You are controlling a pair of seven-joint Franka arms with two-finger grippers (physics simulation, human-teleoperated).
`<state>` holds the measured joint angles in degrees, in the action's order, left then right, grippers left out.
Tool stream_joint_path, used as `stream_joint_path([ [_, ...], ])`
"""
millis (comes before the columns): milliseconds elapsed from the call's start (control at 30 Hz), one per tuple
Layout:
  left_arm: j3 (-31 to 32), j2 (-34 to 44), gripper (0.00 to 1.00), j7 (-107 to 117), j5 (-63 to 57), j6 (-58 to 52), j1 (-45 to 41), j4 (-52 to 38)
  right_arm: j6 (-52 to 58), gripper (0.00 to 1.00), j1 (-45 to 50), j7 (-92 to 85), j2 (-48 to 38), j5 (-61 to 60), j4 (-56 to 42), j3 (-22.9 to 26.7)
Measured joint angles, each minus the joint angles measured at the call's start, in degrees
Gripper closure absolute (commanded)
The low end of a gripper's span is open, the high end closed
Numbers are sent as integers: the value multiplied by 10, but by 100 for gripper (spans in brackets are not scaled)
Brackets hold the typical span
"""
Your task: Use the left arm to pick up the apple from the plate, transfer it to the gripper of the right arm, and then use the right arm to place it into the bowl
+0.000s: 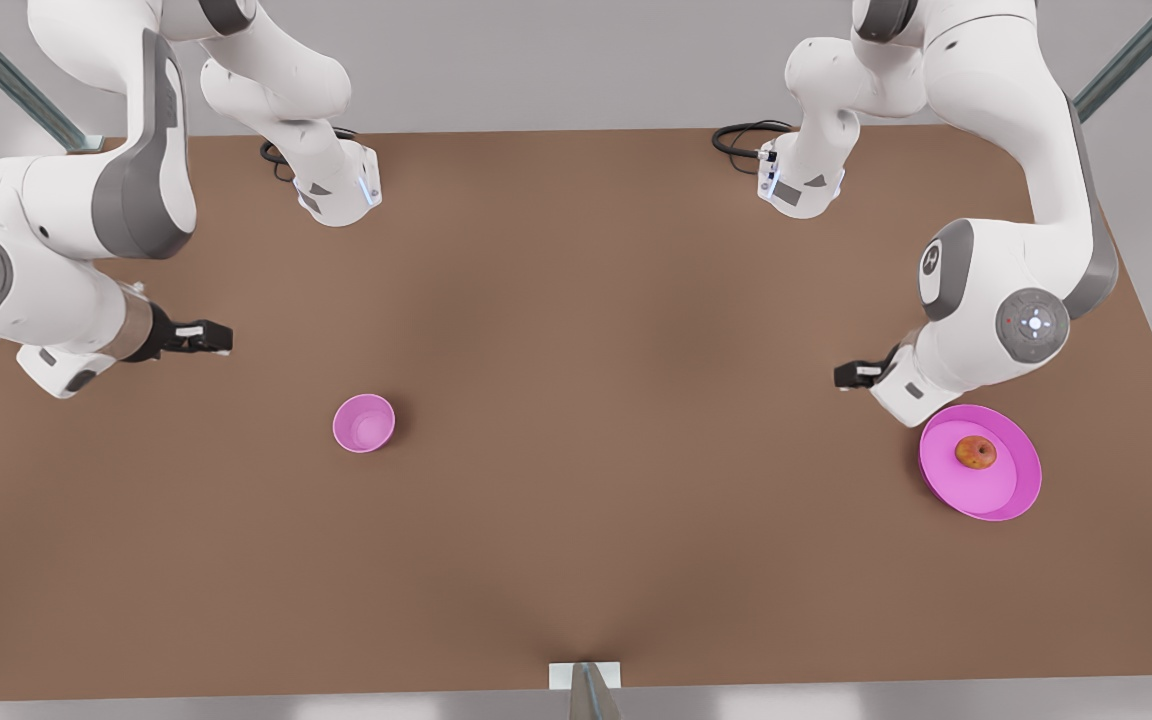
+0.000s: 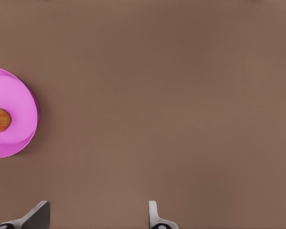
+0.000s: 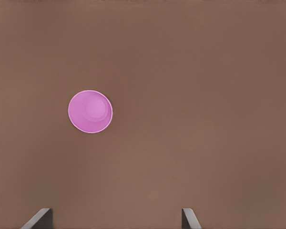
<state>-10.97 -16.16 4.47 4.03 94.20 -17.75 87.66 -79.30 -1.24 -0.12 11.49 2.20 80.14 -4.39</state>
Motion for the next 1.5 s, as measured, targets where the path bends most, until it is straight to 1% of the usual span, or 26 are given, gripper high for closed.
stream_joint_path([
  [67,-4,-5,0,11,-1,13,-1,0,-7,0,-2,-1,1,-2,1,0],
  [100,-10,-26,0,15,-1,20,12,0,-10,0,-3,-2,1,-2,2,0],
  [200,-16,-112,0,7,6,77,137,9,-16,0,-4,-3,2,-4,2,0],
  [267,-16,-155,0,-12,10,131,191,21,-20,0,-6,-4,3,-4,3,-1],
  [433,-15,-203,0,-89,12,232,235,37,-27,0,-15,-7,5,-9,8,0],
  [567,-14,-221,0,-158,10,285,245,40,-31,0,-15,-9,5,-11,14,0],
  [767,-15,-240,0,-232,11,325,260,66,-38,0,-15,-12,6,-11,19,0],
  [1133,-14,-250,0,-303,23,357,267,97,-43,0,-15,-16,7,-10,24,0],
  [1500,-6,-256,0,-334,25,397,264,95,-46,0,-14,-18,6,-10,29,0],
])
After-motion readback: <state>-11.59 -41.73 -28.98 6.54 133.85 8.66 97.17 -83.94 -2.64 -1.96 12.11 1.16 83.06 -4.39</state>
